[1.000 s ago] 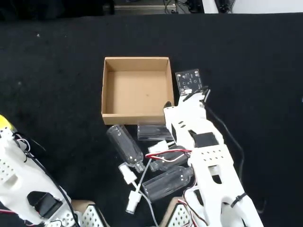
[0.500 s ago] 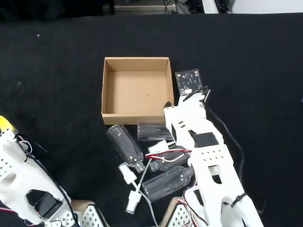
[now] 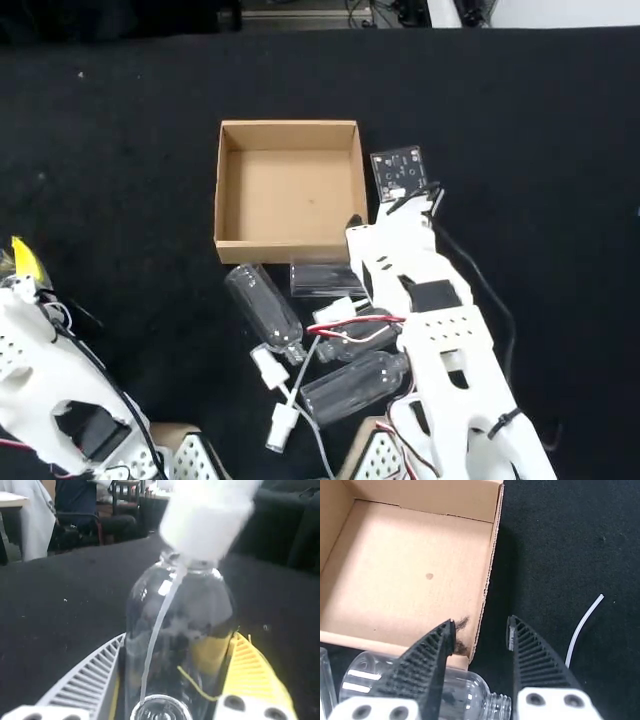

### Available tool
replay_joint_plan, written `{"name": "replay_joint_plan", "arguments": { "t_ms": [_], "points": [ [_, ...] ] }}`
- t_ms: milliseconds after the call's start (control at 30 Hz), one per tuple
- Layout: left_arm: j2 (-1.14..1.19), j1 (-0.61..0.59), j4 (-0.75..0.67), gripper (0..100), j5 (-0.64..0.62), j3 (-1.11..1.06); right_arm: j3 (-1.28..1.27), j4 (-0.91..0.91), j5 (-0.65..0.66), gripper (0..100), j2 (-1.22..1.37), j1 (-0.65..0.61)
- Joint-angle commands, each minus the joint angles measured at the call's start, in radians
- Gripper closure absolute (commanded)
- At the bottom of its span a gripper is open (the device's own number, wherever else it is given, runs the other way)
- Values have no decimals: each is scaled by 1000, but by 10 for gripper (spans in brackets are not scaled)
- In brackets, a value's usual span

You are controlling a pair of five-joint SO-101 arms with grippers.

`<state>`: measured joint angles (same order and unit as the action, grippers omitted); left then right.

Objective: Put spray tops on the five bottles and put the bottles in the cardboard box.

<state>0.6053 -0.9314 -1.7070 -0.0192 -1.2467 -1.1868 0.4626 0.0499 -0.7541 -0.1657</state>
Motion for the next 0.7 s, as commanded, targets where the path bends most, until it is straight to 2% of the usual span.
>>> {"name": "replay_joint_plan", "arguments": {
  "t_ms": [0, 233, 533, 667],
  "points": [
    [-15, -8, -28, 710, -9, 22, 4, -28, 5, 843, -39, 20],
    [-26, -12, -29, 710, -9, 58, 4, -28, 5, 843, -39, 21],
    [-224, 2, -20, 710, -9, -50, 4, -29, 5, 843, -39, 21],
    [-224, 2, 35, 710, -9, -42, 4, -29, 5, 843, -39, 21]
  ]
}}
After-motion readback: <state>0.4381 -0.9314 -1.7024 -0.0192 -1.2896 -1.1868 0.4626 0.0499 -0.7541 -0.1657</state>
